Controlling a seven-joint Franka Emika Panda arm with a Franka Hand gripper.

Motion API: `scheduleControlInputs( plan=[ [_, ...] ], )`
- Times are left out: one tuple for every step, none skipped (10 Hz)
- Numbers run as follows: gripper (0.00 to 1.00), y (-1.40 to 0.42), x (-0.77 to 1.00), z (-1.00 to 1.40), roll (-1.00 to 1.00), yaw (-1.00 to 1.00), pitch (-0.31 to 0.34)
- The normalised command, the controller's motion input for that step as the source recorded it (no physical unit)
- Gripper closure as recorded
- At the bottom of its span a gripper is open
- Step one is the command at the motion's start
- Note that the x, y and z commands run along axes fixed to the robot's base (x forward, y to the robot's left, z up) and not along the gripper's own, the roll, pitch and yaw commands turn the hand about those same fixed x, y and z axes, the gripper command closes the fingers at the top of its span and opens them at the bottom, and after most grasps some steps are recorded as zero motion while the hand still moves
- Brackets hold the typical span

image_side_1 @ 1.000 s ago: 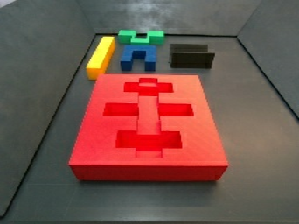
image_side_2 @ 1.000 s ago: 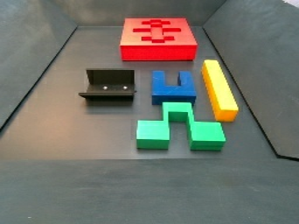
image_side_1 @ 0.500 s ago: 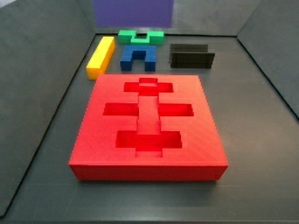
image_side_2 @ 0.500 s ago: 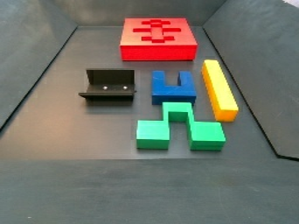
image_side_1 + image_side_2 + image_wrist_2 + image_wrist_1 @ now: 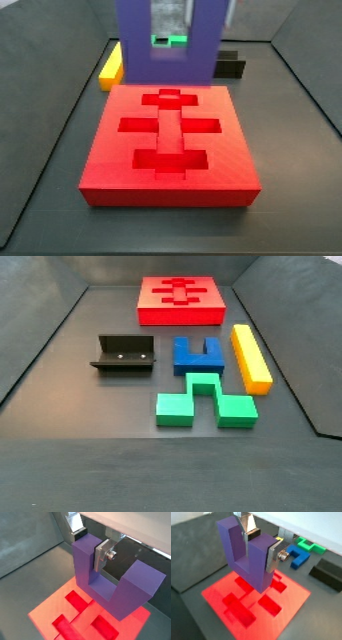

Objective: Pick up the purple object. Move up. Move to above the board. Insert the purple object.
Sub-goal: Insert the purple object.

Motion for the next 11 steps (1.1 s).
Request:
scheduleControlInputs(
  plan=[
    [1.0, -0.28, 0.44, -0.31, -0.02, 0.15, -0.029],
    [1.0, -0.3, 0.39, -0.28, -0.03, 0.05, -0.089],
    [1.0, -0.27, 0.28, -0.29, -0.05, 0.0, -0.167],
    [1.0, -0.26, 0.2, -0.31, -0.07, 0.0, -0.214],
    [1.0, -0.31, 0.17, -0.39, -0.03, 0.0, -0.181],
    [1.0, -0.4, 0.13, -0.47, 0.04, 0.03, -0.004],
    [1.0, -0.41, 0.01, -0.51, 0.17, 0.08, 0.05],
    [1.0, -0.35, 0.0, -0.49, 0.22, 0.09, 0.083],
    [1.0, -0.23, 0.0, -0.45, 0.19, 0.12, 0.07],
    [1.0, -0.05, 0.0, -0.36, 0.12, 0.15, 0.063],
    [1.0, 0.0, 0.13, -0.21, 0.09, 0.05, 0.071]
  ],
)
